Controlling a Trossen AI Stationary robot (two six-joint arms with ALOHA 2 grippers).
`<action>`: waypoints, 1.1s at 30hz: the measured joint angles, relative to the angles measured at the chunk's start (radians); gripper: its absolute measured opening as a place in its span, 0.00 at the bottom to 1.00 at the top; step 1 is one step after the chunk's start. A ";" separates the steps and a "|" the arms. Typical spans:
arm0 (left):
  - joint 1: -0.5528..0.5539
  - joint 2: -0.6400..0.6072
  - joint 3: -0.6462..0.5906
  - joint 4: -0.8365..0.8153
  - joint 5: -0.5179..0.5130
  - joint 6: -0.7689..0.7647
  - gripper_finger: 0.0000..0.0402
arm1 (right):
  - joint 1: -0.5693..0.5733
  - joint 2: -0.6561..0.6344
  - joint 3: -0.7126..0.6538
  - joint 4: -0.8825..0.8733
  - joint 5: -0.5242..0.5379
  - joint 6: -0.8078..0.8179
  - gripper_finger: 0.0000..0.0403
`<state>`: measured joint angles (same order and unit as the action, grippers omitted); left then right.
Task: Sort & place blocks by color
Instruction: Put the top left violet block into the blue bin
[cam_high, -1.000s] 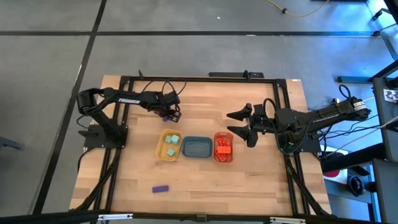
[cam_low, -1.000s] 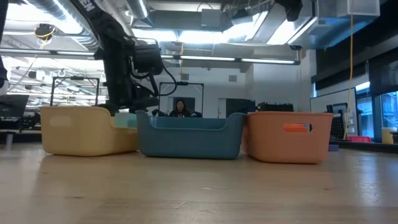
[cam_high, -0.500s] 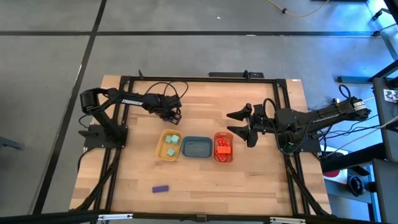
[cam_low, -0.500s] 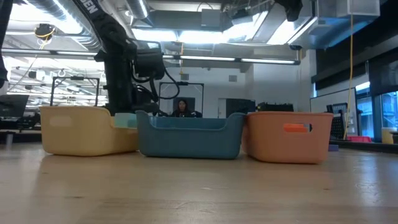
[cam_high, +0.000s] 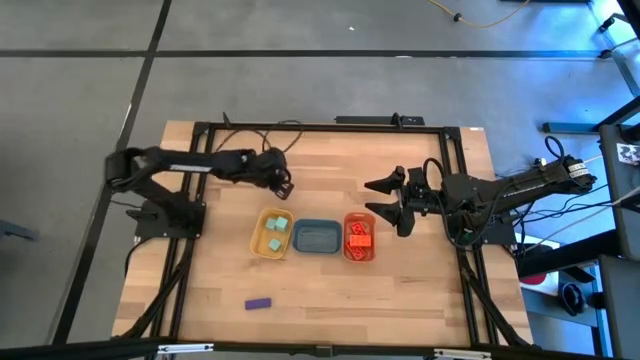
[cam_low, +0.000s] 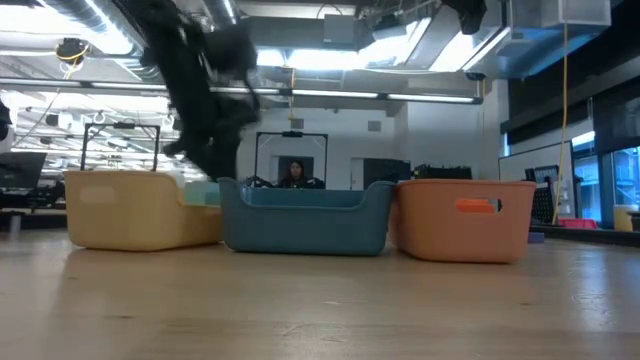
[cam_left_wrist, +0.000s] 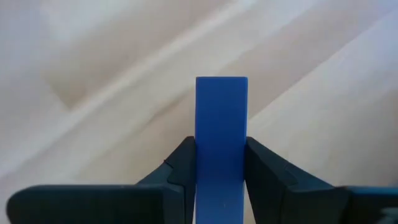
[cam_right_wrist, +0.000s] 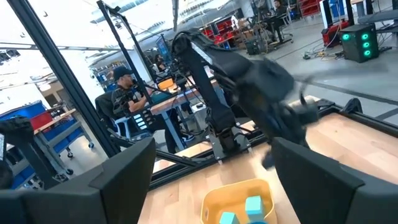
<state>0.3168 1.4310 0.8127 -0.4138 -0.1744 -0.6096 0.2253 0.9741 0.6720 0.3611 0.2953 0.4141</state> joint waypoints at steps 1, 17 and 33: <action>-0.015 -0.039 0.000 0.024 -0.011 0.003 0.23 | 0.000 0.000 0.000 0.000 0.000 0.000 0.80; -0.523 -0.306 0.003 0.737 -0.252 0.225 0.23 | 0.000 0.000 0.000 0.001 0.000 -0.003 0.80; -0.614 -0.239 0.003 0.881 -0.307 0.254 0.23 | 0.000 0.000 0.000 0.001 0.000 -0.001 0.80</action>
<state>-0.2970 1.1923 0.8157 0.4671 -0.4812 -0.3561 0.2253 0.9741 0.6716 0.3618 0.2951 0.4129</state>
